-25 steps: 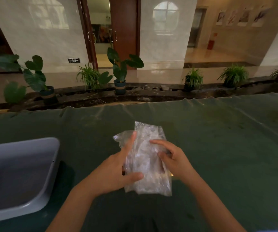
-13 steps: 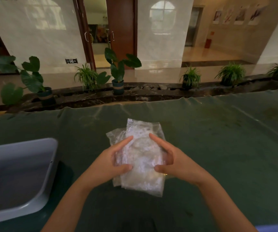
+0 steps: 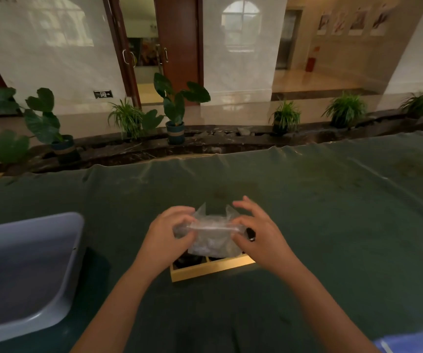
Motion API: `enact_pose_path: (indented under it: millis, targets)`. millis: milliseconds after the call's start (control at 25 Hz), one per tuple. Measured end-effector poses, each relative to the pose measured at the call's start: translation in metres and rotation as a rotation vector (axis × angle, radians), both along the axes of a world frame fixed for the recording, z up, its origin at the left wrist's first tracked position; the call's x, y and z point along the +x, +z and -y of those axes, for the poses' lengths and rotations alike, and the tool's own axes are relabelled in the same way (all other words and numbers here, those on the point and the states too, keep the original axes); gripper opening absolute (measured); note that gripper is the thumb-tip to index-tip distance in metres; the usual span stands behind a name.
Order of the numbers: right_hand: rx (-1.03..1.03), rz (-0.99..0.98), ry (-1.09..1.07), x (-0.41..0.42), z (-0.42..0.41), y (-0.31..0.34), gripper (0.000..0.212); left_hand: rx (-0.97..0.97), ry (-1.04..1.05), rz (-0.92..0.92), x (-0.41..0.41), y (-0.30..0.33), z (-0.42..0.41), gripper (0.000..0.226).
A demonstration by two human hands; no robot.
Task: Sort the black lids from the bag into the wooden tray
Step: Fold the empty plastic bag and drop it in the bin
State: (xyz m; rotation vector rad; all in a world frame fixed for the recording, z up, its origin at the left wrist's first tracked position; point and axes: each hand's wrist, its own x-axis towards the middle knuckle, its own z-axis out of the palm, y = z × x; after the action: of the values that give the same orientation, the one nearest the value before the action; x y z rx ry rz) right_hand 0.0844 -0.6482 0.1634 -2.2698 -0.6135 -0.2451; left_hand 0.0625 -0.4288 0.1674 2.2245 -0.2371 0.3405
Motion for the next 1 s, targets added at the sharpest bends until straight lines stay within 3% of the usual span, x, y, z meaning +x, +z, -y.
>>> enact_pose_path:
  millis: [80, 160, 240, 400, 440, 520, 640, 720, 840, 1000]
  targets:
    - [0.082, -0.117, -0.02, 0.0, 0.002, 0.001, 0.013, -0.125, -0.142, -0.146, -0.003, 0.003, 0.002, 0.054]
    - [0.154, -0.173, -0.05, -0.001, 0.004, 0.002, 0.012, -0.081, -0.218, -0.224, -0.007, -0.002, 0.007, 0.094]
    - [0.194, -0.237, -0.016, -0.002, 0.005, 0.002, 0.015, -0.046, -0.218, -0.235, -0.007, -0.006, 0.01, 0.106]
    - [0.274, -0.235, -0.025, -0.001, 0.007, -0.001, 0.025, -0.541, -0.353, -0.423, -0.003, -0.003, 0.006, 0.102]
    - [0.289, -0.219, -0.032, -0.001, 0.008, -0.001, 0.025, -0.591, -0.322, -0.432, -0.002, -0.004, 0.007, 0.1]
    - [0.333, -0.198, -0.041, -0.001, 0.009, -0.004, 0.027, -0.543, -0.241, -0.442, -0.003, -0.009, 0.012, 0.101]
    - [0.588, -0.271, -0.072, -0.005, 0.01, -0.012, 0.029, -0.562, -0.19, -0.507, -0.005, -0.018, 0.024, 0.101]
    - [0.748, -0.342, -0.126, -0.008, 0.01, -0.018, 0.022, -0.624, -0.173, -0.525, -0.006, -0.022, 0.03, 0.094]
    - [0.82, -0.451, -0.206, -0.016, 0.016, -0.033, 0.01, -0.781, -0.243, -0.571, -0.009, -0.029, 0.041, 0.075]
    - [0.95, -0.733, -0.02, -0.031, 0.05, -0.047, 0.022, -0.764, -0.283, -0.584, -0.01, -0.04, 0.056, 0.062]
